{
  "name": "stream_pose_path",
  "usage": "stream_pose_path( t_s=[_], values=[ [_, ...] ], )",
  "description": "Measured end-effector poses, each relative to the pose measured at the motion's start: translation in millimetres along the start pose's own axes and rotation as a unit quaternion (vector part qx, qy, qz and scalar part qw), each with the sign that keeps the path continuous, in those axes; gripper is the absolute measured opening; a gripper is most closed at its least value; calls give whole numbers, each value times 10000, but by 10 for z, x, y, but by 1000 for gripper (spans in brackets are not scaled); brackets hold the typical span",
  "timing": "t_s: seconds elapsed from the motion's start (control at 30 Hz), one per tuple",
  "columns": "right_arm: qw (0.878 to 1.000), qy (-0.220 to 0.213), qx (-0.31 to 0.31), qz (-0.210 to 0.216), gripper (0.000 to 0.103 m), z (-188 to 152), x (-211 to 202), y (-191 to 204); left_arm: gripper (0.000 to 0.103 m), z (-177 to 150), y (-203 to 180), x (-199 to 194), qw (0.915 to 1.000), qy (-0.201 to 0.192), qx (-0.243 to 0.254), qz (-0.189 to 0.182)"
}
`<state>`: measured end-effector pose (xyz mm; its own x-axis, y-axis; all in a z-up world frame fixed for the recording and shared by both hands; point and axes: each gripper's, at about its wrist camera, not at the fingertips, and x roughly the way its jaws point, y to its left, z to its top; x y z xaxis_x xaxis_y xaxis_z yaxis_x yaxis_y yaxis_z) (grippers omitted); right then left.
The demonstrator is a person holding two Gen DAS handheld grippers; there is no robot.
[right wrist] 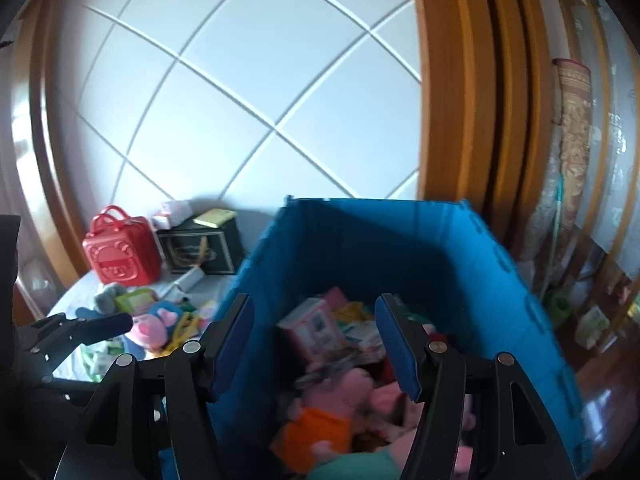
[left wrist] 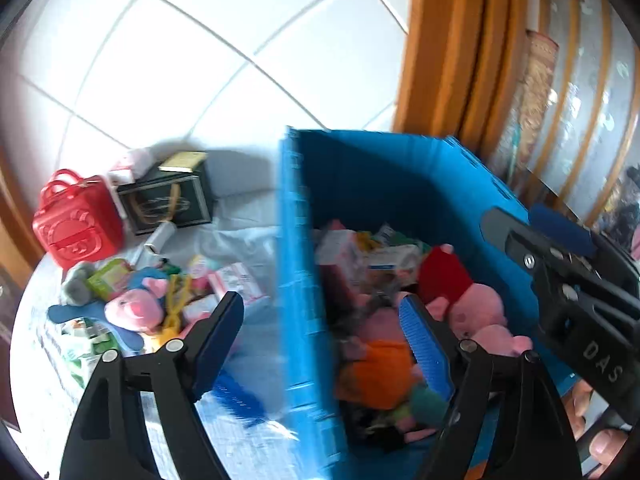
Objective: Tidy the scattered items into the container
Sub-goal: 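Move both tools back from the crate to the pile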
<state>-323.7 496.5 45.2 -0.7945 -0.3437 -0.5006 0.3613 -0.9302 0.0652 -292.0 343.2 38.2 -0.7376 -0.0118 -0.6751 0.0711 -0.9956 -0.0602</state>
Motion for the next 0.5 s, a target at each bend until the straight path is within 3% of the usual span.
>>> stream_pose_path(
  t_s=[0.13,0.5],
  values=[
    [9998,-96,-70,176,66,-92,-61,457,81,-161,476,-214,9996,-205,-85,201],
    [9988,111,-9,468,67,-409,100,1980,82,-680,1862,-449,9992,-128,-130,348]
  ],
)
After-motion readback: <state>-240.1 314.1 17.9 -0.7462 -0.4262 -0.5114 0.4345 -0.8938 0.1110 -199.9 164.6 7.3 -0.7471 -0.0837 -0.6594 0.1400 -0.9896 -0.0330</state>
